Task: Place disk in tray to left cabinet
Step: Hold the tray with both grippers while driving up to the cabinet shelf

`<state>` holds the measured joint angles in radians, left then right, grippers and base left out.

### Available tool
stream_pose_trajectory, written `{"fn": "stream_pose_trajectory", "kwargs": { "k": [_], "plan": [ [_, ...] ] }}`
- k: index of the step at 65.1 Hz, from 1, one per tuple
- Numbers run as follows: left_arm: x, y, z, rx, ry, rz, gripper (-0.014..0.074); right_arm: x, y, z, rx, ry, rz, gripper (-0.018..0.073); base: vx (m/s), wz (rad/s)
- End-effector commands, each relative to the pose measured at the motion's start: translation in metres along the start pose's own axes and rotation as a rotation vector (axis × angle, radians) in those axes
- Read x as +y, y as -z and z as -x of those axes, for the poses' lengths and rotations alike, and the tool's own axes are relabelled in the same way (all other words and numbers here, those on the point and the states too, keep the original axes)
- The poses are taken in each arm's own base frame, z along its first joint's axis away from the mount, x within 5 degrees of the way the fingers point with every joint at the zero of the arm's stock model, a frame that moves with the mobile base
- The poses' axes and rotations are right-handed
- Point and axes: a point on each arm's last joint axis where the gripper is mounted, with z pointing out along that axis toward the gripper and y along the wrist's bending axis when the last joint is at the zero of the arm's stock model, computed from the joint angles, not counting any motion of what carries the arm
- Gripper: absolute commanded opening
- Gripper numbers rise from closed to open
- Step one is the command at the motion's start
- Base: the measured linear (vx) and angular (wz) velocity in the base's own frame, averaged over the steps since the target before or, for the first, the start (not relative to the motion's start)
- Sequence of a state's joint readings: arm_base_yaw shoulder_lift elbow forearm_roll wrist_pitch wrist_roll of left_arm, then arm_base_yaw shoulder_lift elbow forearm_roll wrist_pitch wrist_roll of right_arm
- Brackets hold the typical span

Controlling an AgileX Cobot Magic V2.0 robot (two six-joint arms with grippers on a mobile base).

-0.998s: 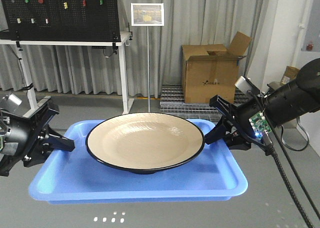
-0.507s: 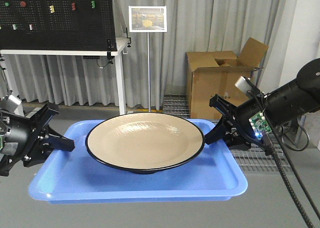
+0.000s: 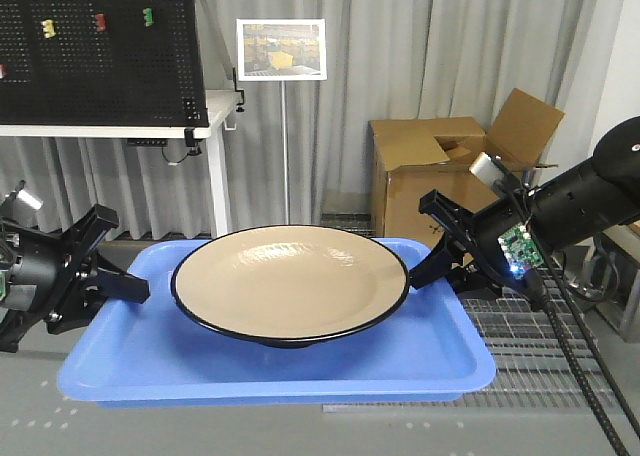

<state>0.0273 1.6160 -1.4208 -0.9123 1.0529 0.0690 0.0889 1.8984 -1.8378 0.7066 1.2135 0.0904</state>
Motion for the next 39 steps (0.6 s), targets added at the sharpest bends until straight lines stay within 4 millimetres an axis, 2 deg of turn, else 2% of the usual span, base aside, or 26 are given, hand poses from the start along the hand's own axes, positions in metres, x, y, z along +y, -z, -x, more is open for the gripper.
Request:
{"fn": "stream_pose_trajectory", "kwargs": {
  "k": [1,39],
  "plan": [
    [-0.0498,0.0185,-0.0112,0.011,0.060,-0.265,-0.0001,0.0476,0.0243,-0.0149,0.010,0.009,0.232,-0.0006,0.57,-0.05],
    [-0.0498,0.0185,-0.0110,0.009,0.060,-0.265,-0.0001,0.0476,0.0243,-0.0149,0.010,0.009,0.232,-0.0006,0.50,0.00]
  ]
}}
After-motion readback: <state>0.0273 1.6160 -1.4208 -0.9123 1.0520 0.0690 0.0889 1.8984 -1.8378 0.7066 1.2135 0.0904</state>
